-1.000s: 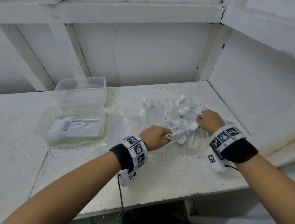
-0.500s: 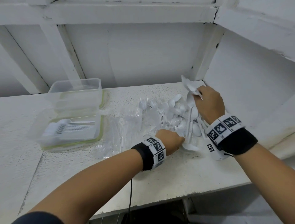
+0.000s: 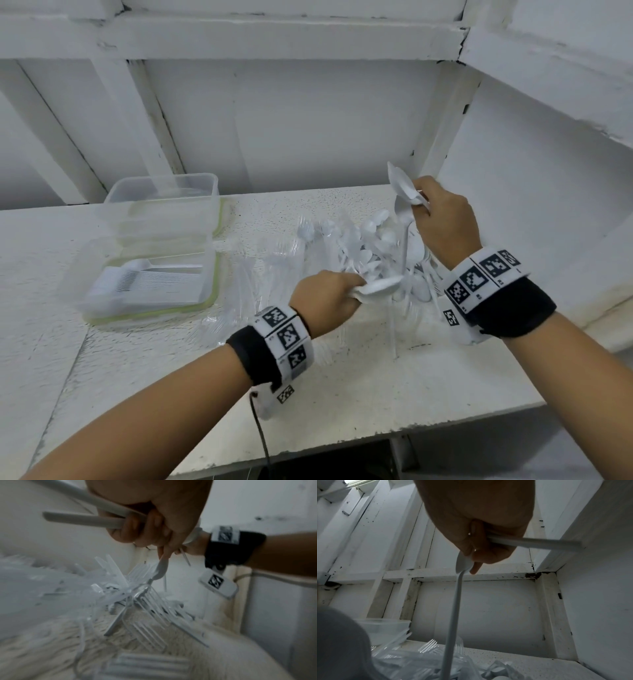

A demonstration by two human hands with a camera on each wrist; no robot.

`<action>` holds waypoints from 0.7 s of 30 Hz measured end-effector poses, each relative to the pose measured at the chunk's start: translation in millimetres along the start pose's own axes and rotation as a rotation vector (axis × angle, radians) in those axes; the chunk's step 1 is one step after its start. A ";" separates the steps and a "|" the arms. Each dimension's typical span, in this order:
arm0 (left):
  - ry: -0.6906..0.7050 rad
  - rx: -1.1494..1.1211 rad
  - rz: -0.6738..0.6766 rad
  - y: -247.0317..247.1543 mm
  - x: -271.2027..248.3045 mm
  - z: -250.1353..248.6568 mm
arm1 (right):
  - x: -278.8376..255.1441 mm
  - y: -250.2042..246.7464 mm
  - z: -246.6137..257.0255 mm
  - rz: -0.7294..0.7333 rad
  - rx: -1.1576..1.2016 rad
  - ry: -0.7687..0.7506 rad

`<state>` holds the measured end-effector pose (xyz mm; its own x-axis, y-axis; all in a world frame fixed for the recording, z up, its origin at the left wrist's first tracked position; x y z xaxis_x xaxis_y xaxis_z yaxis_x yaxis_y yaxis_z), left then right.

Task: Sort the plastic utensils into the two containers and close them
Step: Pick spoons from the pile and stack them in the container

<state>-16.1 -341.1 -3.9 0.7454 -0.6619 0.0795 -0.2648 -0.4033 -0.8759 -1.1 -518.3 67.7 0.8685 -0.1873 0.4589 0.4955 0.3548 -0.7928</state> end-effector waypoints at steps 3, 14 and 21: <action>-0.161 -0.362 -0.131 -15.7 -6.1 23.5 | 1.1 3.3 5.2 0.001 0.056 -0.010; -0.692 -0.971 -0.302 -40.0 -30.9 94.8 | -3.7 32.2 29.4 0.070 0.320 0.002; -0.931 -1.215 -0.449 -35.4 -37.5 123.3 | -10.8 56.0 36.4 0.142 0.334 0.080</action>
<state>40.7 -224.1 -34.5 0.8702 0.0601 -0.4891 0.1004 -0.9933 0.0566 16.8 -463.0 33.0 0.9333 -0.1810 0.3100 0.3491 0.6591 -0.6661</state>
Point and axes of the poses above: each hand's wrist, its own x-axis towards the middle knuckle, its own y-axis out of the palm, z = x × y, the point moved 4 cm from there along x, towards the middle knuckle, and after that the axes turned 1 degree about -y, right-handed, at the moved point
